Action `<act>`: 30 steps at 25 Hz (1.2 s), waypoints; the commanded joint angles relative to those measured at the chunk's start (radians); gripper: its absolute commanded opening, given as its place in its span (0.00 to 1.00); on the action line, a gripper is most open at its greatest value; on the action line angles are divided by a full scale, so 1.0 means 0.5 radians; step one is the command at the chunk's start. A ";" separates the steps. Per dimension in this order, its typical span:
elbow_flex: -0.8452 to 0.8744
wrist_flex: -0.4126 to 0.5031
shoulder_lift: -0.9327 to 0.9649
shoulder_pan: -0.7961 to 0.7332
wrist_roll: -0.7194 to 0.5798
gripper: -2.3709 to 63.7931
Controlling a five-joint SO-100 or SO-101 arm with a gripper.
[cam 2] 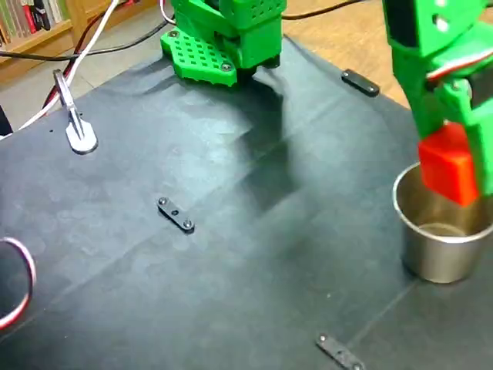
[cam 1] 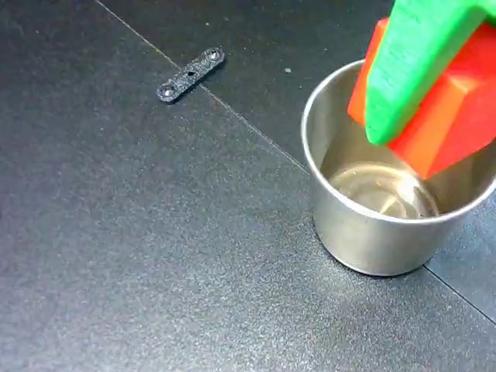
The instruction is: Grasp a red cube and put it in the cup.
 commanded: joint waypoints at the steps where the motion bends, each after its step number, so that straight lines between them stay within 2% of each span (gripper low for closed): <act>1: -0.015 0.006 -0.003 0.021 0.009 0.02; 9: -0.043 0.003 -0.086 0.110 -0.034 0.03; 17: -0.031 -0.003 -0.086 0.083 -0.037 0.10; 30: -0.021 0.006 -0.071 0.067 -0.037 0.14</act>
